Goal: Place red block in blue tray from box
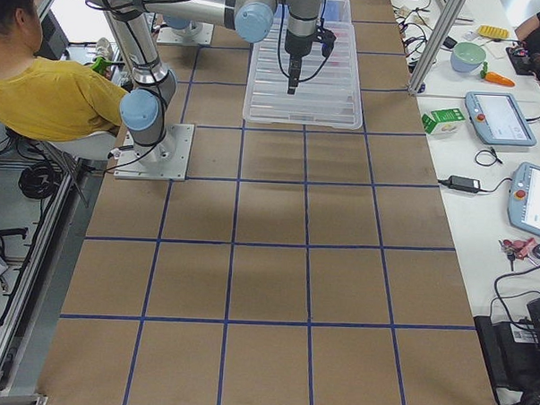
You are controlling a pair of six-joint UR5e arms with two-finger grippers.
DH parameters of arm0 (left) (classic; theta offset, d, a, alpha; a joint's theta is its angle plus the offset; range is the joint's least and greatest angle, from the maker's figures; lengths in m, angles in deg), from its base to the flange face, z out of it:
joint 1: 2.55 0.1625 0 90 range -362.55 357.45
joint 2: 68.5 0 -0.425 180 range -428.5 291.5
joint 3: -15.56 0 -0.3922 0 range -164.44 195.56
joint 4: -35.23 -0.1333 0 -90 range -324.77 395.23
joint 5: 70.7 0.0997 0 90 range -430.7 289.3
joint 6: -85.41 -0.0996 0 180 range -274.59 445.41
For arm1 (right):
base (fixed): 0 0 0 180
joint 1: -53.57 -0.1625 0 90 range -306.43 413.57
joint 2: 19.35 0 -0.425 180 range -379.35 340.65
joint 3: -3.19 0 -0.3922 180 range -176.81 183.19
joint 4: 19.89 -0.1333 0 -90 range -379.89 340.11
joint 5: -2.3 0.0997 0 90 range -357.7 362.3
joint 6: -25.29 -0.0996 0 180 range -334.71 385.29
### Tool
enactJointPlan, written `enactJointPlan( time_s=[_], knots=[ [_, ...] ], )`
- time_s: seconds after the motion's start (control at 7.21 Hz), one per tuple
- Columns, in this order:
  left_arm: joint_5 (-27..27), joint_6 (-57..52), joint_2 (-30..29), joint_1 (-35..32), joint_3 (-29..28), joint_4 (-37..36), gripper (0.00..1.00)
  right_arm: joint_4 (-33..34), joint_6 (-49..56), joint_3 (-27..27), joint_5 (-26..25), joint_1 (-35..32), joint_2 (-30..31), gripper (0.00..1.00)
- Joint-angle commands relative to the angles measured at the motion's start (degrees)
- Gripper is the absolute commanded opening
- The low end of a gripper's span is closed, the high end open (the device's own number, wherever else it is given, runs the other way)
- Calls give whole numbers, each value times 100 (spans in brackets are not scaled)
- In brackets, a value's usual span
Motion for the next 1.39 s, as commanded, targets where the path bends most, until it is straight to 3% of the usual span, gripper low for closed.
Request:
enactJointPlan(
  time_s=[0.0, 0.14, 0.42, 0.69, 0.97, 1.25],
  knots=[
    [-3, -3, -49, 42, 135, -65, 100, 17, 1, -8, 24, 0, 5, 100],
    [-3, -3, -162, 42, 136, -135, 100, 17, 1, -8, 7, 0, 5, 100],
    [-3, 32, -286, 33, 171, -136, 88, 9, 1, -8, -2, 9, 5, 100],
    [14, 59, -217, 33, 153, -153, 25, 0, -8, -8, -2, 9, 6, 100],
    [5, 85, -172, 7, 162, -145, 0, 0, 1, -8, -11, 17, 5, 100],
    [58, 85, 46, -11, 14, -127, 0, 9, 1, -8, 7, 18, 5, 100]
  ],
)
